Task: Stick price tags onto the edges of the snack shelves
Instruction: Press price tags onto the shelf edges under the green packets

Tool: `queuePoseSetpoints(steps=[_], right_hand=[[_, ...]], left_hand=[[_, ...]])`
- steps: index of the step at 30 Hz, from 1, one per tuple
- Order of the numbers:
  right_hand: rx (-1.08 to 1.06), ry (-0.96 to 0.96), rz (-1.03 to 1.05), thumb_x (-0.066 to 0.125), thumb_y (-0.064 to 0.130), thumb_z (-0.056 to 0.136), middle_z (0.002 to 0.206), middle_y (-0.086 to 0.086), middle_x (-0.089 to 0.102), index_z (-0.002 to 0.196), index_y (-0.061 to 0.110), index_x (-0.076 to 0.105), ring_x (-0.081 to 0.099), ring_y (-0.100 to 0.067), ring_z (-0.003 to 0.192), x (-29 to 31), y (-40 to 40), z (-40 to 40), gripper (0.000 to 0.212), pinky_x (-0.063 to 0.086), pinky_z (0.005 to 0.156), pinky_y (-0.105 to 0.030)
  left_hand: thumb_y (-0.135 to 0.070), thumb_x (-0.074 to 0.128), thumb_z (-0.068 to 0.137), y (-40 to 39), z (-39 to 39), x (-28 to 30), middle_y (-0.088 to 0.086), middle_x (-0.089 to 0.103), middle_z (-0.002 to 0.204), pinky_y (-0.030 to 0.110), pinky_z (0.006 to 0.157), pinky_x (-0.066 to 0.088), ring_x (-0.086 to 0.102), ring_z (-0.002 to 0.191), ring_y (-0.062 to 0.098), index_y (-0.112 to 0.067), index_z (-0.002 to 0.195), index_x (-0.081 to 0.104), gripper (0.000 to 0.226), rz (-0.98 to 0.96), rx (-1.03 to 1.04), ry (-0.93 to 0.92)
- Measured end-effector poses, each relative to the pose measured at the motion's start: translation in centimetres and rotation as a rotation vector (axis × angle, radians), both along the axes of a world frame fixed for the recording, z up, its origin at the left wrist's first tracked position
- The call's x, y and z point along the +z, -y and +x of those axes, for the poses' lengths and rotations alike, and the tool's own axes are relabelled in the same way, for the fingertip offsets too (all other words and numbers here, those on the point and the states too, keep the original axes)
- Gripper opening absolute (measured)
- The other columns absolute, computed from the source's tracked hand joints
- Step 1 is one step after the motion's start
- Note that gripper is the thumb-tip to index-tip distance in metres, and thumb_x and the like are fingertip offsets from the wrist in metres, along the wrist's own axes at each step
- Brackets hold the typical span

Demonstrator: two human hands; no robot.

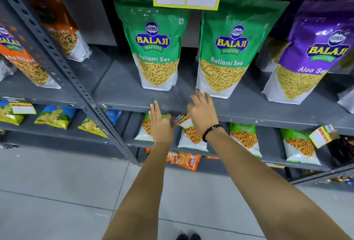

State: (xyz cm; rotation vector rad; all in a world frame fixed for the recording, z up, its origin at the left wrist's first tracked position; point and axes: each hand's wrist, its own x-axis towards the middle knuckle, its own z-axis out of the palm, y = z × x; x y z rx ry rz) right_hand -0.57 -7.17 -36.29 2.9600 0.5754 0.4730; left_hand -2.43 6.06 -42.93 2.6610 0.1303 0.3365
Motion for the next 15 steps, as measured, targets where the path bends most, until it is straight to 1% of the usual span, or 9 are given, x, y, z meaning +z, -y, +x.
queuePoseSetpoints(steps=[2,4,7,8,9,10,12,13,15], right_hand=[[-0.026,-0.017,0.037,0.089,0.014,0.045,0.097,-0.013,0.070,0.063,0.010,0.069,0.062,-0.033,0.104,-0.4,0.0,0.1,0.028,0.051,0.089,-0.051],[-0.052,-0.066,0.156,0.087,0.009,0.050,0.098,-0.016,0.069,0.066,0.006,0.069,0.061,-0.036,0.104,-1.3,0.5,-0.2,0.025,0.049,0.092,-0.054],[-0.084,-0.204,0.424,0.071,0.001,0.073,0.109,-0.025,0.063,0.075,-0.005,0.068,0.052,-0.042,0.113,-3.0,1.0,-1.1,0.007,0.032,0.106,-0.058],[-0.092,-0.218,0.485,0.068,-0.002,0.074,0.110,-0.027,0.061,0.074,-0.006,0.067,0.052,-0.044,0.112,-3.5,0.9,-1.4,0.004,0.030,0.107,-0.058],[-0.104,-0.219,0.530,0.068,-0.005,0.074,0.110,-0.028,0.061,0.072,-0.006,0.066,0.053,-0.045,0.110,-3.9,0.9,-1.5,0.003,0.030,0.107,-0.058],[-0.122,-0.216,0.561,0.067,-0.005,0.074,0.110,-0.028,0.060,0.071,-0.006,0.065,0.053,-0.045,0.108,-4.2,0.7,-1.5,0.004,0.030,0.107,-0.058],[-0.151,-0.207,0.582,0.069,-0.003,0.073,0.107,-0.027,0.059,0.069,-0.005,0.064,0.053,-0.046,0.103,-4.5,0.4,-1.3,0.006,0.035,0.103,-0.057],[-0.157,-0.194,0.579,0.070,-0.003,0.072,0.105,-0.026,0.060,0.068,-0.004,0.064,0.053,-0.046,0.098,-4.6,0.4,-1.2,0.007,0.038,0.098,-0.056],[-0.171,-0.167,0.572,0.071,0.000,0.071,0.100,-0.024,0.060,0.067,-0.002,0.063,0.054,-0.044,0.090,-4.7,0.3,-0.8,0.010,0.042,0.091,-0.053]], left_hand=[[-0.005,0.072,0.078,-0.4,-0.3,-0.2,0.031,0.030,0.146,0.054,0.114,0.020,0.020,0.137,0.046,-0.002,0.068,0.064,0.014,-0.024,-0.018,0.057],[-0.001,0.067,0.080,-1.1,-0.5,-0.2,0.028,0.038,0.142,0.052,0.114,0.019,0.024,0.137,0.045,-0.003,0.069,0.063,0.012,-0.052,-0.054,0.091],[-0.001,0.062,0.083,-2.7,-0.3,0.4,0.023,0.048,0.137,0.046,0.114,0.014,0.032,0.134,0.040,-0.003,0.074,0.064,0.009,-0.049,-0.100,0.078],[-0.002,0.064,0.083,-3.2,-0.1,0.6,0.022,0.051,0.135,0.046,0.113,0.015,0.036,0.132,0.040,-0.003,0.074,0.064,0.009,-0.030,-0.123,0.070],[-0.002,0.065,0.082,-3.5,0.0,0.8,0.022,0.053,0.132,0.047,0.112,0.020,0.039,0.130,0.040,-0.003,0.073,0.065,0.009,-0.015,-0.143,0.062],[-0.003,0.067,0.081,-3.7,0.2,1.0,0.021,0.055,0.130,0.049,0.108,0.030,0.042,0.127,0.041,-0.003,0.072,0.064,0.010,-0.007,-0.151,0.053],[-0.004,0.070,0.079,-3.7,0.4,1.5,0.020,0.058,0.124,0.049,0.086,0.051,0.050,0.118,0.041,-0.004,0.070,0.064,0.011,0.007,-0.142,0.038],[-0.003,0.071,0.078,-3.6,0.5,1.7,0.019,0.059,0.120,0.047,0.075,0.055,0.054,0.111,0.040,-0.004,0.070,0.064,0.011,0.021,-0.139,0.039],[-0.001,0.072,0.076,-3.4,0.6,2.1,0.021,0.062,0.111,0.043,0.061,0.055,0.059,0.098,0.040,-0.004,0.071,0.065,0.009,0.052,-0.146,0.064]])
